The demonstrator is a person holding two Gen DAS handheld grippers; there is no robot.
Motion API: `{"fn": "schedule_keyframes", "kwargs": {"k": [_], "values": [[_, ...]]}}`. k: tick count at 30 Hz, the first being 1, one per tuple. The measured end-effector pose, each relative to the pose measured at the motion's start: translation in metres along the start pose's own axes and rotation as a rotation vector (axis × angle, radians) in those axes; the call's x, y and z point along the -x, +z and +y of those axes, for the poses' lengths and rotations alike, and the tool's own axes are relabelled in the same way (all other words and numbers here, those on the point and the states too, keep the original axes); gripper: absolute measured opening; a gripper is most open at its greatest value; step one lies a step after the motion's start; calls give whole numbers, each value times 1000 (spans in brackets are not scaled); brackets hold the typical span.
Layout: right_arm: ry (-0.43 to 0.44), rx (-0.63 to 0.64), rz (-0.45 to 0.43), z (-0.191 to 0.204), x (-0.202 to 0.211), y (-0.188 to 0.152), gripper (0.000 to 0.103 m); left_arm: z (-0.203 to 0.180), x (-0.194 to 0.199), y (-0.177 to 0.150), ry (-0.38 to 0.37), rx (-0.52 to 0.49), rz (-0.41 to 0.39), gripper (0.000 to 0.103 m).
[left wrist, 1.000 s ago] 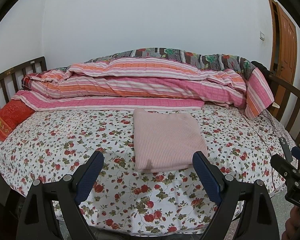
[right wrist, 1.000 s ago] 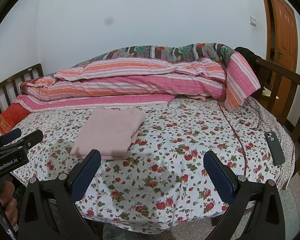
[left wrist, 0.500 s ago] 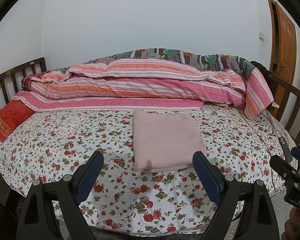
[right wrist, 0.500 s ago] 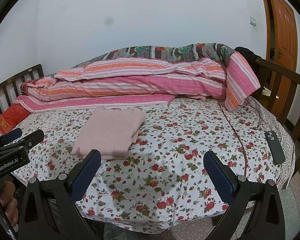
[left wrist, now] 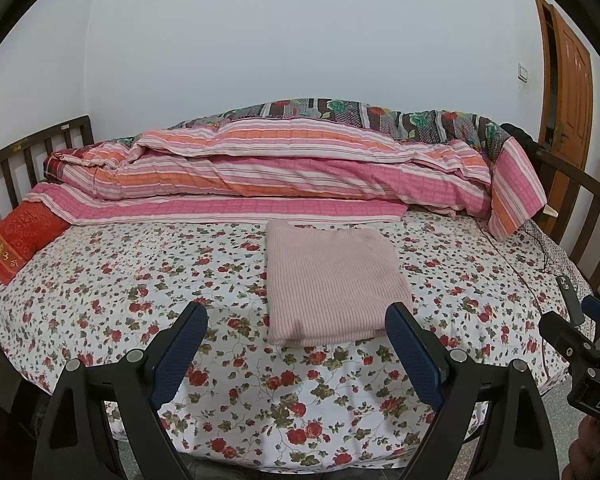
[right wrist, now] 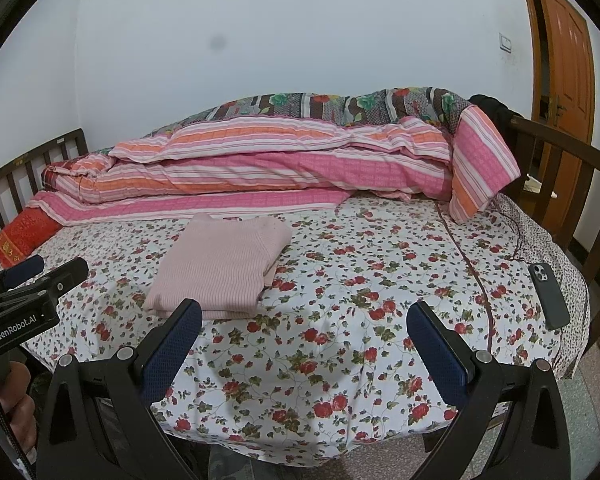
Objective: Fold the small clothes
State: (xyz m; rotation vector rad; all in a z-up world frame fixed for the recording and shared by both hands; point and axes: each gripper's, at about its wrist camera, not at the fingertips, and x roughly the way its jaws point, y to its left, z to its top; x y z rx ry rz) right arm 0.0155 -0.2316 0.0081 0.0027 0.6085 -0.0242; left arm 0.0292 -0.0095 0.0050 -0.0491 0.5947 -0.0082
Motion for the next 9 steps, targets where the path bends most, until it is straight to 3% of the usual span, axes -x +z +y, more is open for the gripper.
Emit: {"fn": "schedule_keyframes", "kwargs": {"k": [9], "values": [[0, -2, -1, 1, 1, 0, 101, 0, 0, 1, -4, -1, -4, 90]]}}
